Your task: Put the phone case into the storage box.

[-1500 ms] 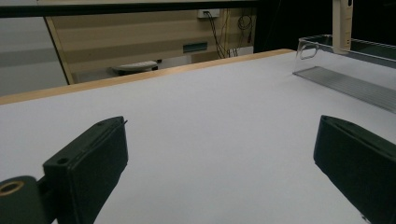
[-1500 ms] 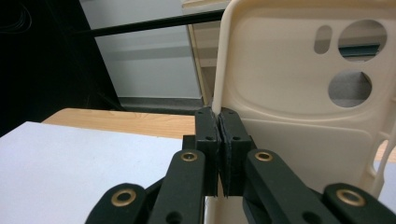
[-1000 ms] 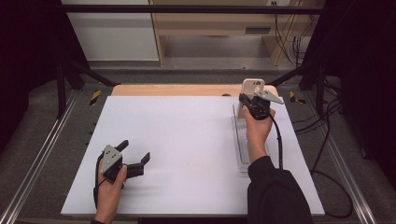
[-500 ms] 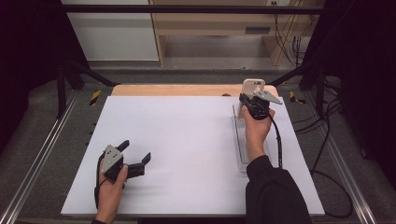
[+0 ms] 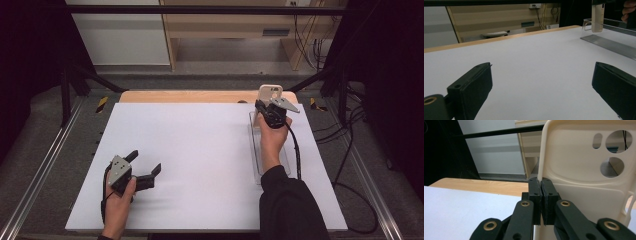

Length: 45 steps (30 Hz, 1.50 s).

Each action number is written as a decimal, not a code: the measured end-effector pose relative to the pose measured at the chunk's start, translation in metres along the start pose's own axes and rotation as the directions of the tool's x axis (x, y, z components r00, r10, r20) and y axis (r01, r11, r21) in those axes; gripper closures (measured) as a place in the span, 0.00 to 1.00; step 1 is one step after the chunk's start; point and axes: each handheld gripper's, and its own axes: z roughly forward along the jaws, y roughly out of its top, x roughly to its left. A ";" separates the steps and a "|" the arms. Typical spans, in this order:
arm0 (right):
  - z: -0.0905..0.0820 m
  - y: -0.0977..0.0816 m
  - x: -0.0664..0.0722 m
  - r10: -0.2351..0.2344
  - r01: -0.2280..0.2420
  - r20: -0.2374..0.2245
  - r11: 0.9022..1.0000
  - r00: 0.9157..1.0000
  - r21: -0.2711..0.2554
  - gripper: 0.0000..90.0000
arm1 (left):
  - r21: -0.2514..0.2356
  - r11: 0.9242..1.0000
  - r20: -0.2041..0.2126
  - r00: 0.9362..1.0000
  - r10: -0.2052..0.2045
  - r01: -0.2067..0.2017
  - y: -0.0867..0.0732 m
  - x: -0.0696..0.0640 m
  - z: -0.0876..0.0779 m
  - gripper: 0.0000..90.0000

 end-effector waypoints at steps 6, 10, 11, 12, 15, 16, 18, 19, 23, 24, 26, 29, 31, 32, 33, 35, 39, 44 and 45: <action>0.002 0.000 0.002 -0.002 0.002 -0.003 1.000 1.000 -0.005 0.98 | 0.000 1.000 -0.003 1.000 -0.002 0.002 0.000 0.001 -0.001 0.03; 0.002 -0.001 0.001 0.000 0.000 0.002 1.000 1.000 -0.007 0.98 | 0.000 1.000 -0.002 1.000 -0.003 0.003 0.000 0.001 0.000 0.03; 0.002 -0.001 0.001 -0.003 0.003 0.003 1.000 1.000 -0.009 0.98 | 0.001 1.000 -0.002 1.000 -0.003 0.003 0.000 0.001 0.000 0.03; 0.002 -0.001 0.001 -0.007 0.007 0.000 1.000 1.000 -0.009 0.98 | 0.001 1.000 -0.002 1.000 -0.002 0.002 0.000 0.001 0.000 0.03; 0.003 -0.002 0.001 -0.011 0.011 -0.003 1.000 1.000 -0.009 0.98 | -0.001 1.000 -0.002 1.000 -0.001 0.001 0.000 0.001 0.000 0.03; 0.003 -0.003 0.001 -0.012 0.012 -0.001 1.000 1.000 -0.008 0.98 | 0.000 1.000 -0.002 1.000 -0.003 0.003 0.000 0.001 0.000 0.03; 0.004 -0.003 0.000 -0.009 0.009 0.001 1.000 1.000 -0.007 0.98 | 0.001 1.000 -0.002 1.000 -0.002 0.002 0.000 0.001 0.000 0.03; 0.004 -0.003 -0.001 -0.008 0.008 0.001 1.000 1.000 -0.008 0.98 | 0.001 1.000 -0.002 1.000 -0.003 0.003 0.000 0.001 0.000 0.03; 0.005 -0.005 -0.001 -0.002 0.002 -0.002 1.000 1.000 -0.007 0.98 | 0.001 1.000 0.000 1.000 -0.002 0.002 -0.001 0.000 0.000 0.03; 0.005 -0.005 0.000 0.001 -0.001 -0.003 1.000 1.000 -0.006 0.98 | 0.003 1.000 0.000 1.000 -0.001 0.001 -0.001 0.000 0.000 0.03; 0.006 -0.006 0.002 -0.002 0.002 -0.006 1.000 1.000 -0.010 0.98 | 0.003 1.000 0.002 1.000 0.000 0.000 -0.001 0.000 0.000 0.03; 0.007 -0.007 0.003 -0.009 0.009 -0.013 1.000 1.000 -0.016 0.98 | 0.000 1.000 0.000 1.000 -0.003 0.003 0.000 0.000 0.000 0.03; 0.008 -0.007 0.004 -0.021 0.021 -0.007 1.000 1.000 -0.021 0.98 | -0.001 1.000 0.001 1.000 -0.003 0.003 0.000 0.000 0.000 0.03; 0.008 -0.007 0.005 -0.020 0.020 -0.007 1.000 1.000 -0.022 0.98 | -0.002 1.000 0.001 1.000 -0.003 0.003 0.000 0.001 0.000 0.03; 0.008 -0.007 0.005 -0.021 0.021 -0.004 1.000 1.000 -0.023 0.98 | -0.002 1.000 0.000 1.000 -0.005 0.005 0.000 0.001 0.000 0.03; 0.008 -0.008 0.004 -0.020 0.020 -0.002 1.000 1.000 -0.025 0.98 | -0.003 1.000 0.001 1.000 -0.003 0.003 0.000 0.001 0.000 0.03; 0.009 -0.008 0.003 -0.009 0.009 0.006 0.999 1.000 -0.041 0.98 | 0.001 1.000 0.002 1.000 -0.003 0.003 -0.001 0.000 0.000 0.03; 0.010 -0.008 0.003 -0.003 0.004 0.006 0.998 1.000 -0.055 0.98 | 0.000 1.000 0.003 1.000 -0.003 0.003 -0.001 0.000 0.000 0.03; 0.010 -0.008 0.003 -0.007 0.007 0.009 0.999 1.000 -0.052 0.98 | 0.001 1.000 0.003 1.000 -0.003 0.003 -0.001 0.000 0.000 0.03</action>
